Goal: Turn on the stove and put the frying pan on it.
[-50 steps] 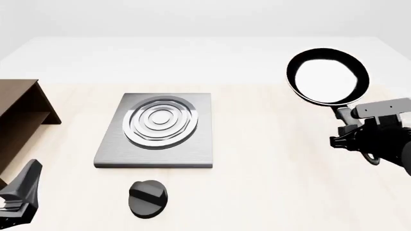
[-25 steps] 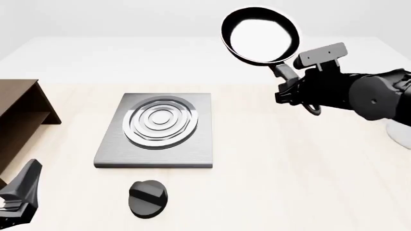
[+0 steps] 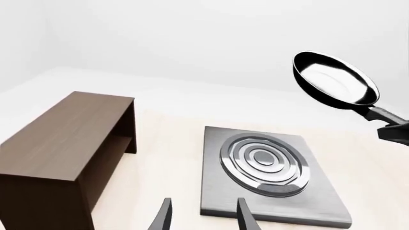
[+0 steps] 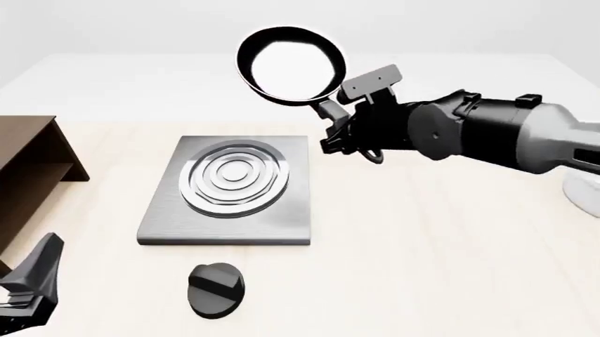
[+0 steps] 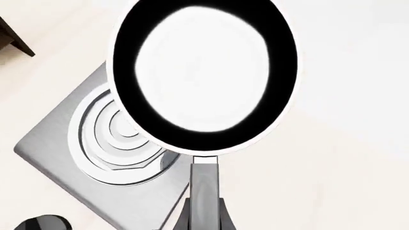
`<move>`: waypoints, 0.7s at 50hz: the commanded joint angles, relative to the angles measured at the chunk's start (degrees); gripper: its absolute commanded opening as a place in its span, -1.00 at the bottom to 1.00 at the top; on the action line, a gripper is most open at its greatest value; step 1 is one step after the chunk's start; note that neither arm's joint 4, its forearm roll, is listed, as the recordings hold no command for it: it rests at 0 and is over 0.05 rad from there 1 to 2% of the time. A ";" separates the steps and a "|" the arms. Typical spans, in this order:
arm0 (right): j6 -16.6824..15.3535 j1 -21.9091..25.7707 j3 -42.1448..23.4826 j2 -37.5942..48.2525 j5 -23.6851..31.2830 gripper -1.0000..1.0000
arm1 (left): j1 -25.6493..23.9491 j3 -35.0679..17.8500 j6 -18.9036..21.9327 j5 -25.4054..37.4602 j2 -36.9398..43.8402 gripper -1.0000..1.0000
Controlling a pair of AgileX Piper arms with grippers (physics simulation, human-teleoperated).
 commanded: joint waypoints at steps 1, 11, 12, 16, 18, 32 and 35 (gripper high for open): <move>0.99 3.97 -2.61 4.09 -2.26 -1.00 | -0.03 0.49 -0.54 -1.75 1.46 1.00; 0.83 7.29 -3.16 7.10 -3.05 -1.00 | -0.06 -0.03 -0.76 0.20 -0.15 1.00; 0.75 7.45 -3.23 7.33 -3.14 -1.00 | -0.04 -0.01 -0.80 0.16 -0.14 1.00; 0.90 8.55 -3.07 8.24 -3.68 -1.00 | -0.07 0.04 -0.87 0.01 -0.06 1.00; 0.98 9.10 -2.89 8.79 -4.04 -1.00 | -0.08 0.06 -0.95 0.01 -0.04 1.00; 1.06 10.78 0.80 13.00 -8.20 -1.00 | -0.09 -0.11 -1.18 0.38 -0.19 1.00; 1.19 10.98 1.46 13.80 -8.98 -1.00 | -0.11 -0.14 -1.14 0.43 -0.22 1.00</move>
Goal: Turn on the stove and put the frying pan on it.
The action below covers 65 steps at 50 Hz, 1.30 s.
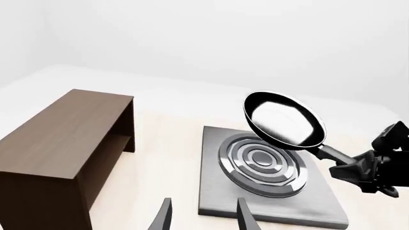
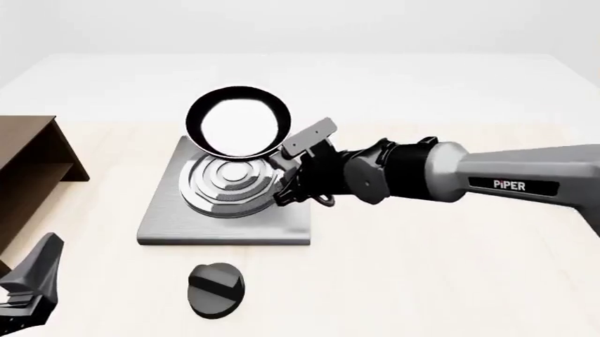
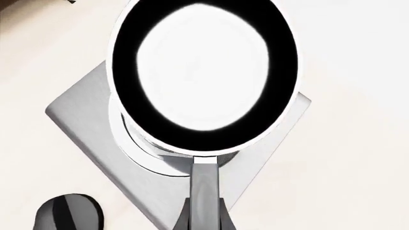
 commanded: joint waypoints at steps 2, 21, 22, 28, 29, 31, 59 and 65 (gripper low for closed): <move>1.11 1.38 1.57 2.67 -3.79 -1.00 | 0.01 -0.05 -0.17 0.19 -0.05 1.00; 3.11 2.61 5.07 5.20 -7.80 -1.00 | -0.01 0.00 -0.35 0.20 -0.02 1.00; 3.11 2.61 5.07 5.20 -7.80 -1.00 | -0.02 0.01 -0.40 0.17 0.00 1.00; 3.56 2.84 5.74 6.01 -8.72 -1.00 | 0.00 -0.37 -0.50 0.78 -0.23 1.00; 3.55 2.83 5.77 6.14 -8.81 -1.00 | -0.01 -0.55 -0.52 0.97 -0.26 1.00; 3.59 2.82 5.78 6.34 -8.93 -1.00 | 0.02 -0.87 -0.57 1.29 -0.28 1.00; -0.48 -1.58 3.76 -20.66 4.27 1.00 | -0.10 -0.13 -0.80 0.58 -0.06 1.00; 1.65 -0.92 8.81 -30.69 4.21 1.00 | -0.04 -0.68 -0.67 1.33 -0.26 1.00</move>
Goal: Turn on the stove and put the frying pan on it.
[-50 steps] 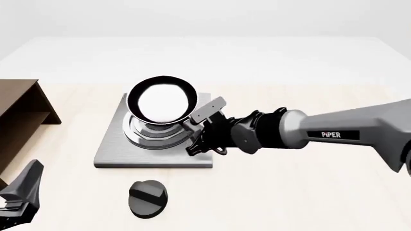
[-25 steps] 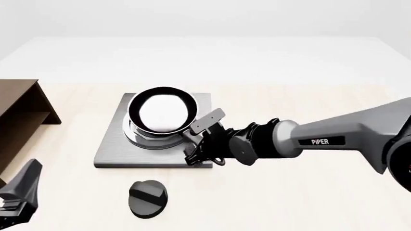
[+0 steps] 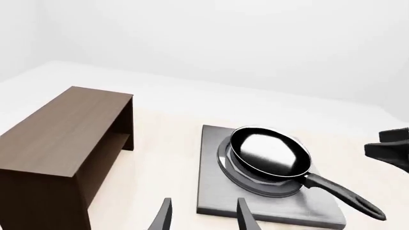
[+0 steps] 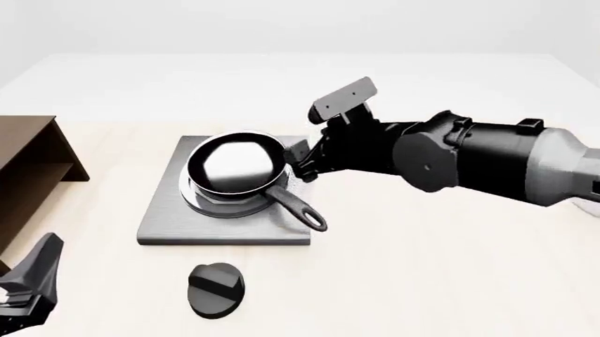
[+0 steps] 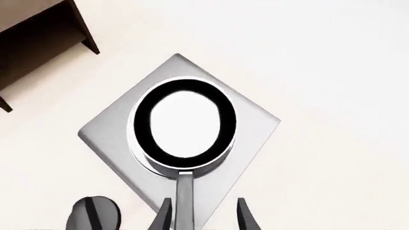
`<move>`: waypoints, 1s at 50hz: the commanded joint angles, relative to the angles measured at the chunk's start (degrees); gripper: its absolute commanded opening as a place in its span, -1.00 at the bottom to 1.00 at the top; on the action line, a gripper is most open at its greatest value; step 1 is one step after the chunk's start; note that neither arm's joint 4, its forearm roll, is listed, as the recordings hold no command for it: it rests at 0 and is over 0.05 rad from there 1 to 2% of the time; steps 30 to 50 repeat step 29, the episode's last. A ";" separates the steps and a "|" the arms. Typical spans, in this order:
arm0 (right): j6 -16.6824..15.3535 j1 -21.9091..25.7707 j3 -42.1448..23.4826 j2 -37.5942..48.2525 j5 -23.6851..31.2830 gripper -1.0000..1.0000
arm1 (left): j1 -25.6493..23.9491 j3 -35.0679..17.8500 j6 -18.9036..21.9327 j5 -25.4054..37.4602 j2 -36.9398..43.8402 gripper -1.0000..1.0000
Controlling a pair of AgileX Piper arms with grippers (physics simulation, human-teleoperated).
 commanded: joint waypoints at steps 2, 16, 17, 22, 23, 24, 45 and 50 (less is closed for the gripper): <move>1.15 -0.21 4.02 -15.28 3.03 1.00 | 0.08 -0.21 0.09 0.43 -0.20 1.00; 7.27 -26.13 42.76 -78.70 4.33 1.00 | 0.46 -0.46 1.21 -0.13 -0.18 1.00; 7.93 -29.39 44.99 -85.72 8.84 1.00 | 0.43 -0.47 1.42 -0.33 -0.17 1.00; 11.13 -39.57 50.92 -89.71 6.20 1.00 | 0.60 -0.55 1.61 -0.43 -0.18 1.00; 11.39 -41.54 52.47 -89.72 3.78 1.00 | 0.68 -0.47 1.61 -0.60 -0.16 1.00; 14.05 -42.21 55.76 -89.72 -0.42 1.00 | 0.70 -0.54 1.84 -0.78 -0.20 1.00; 7.94 -37.13 59.00 -89.70 -4.36 1.00 | 1.38 0.79 1.48 -2.46 0.57 1.00; 7.94 -37.13 59.00 -89.70 -4.36 1.00 | 1.38 0.79 1.48 -2.46 0.57 1.00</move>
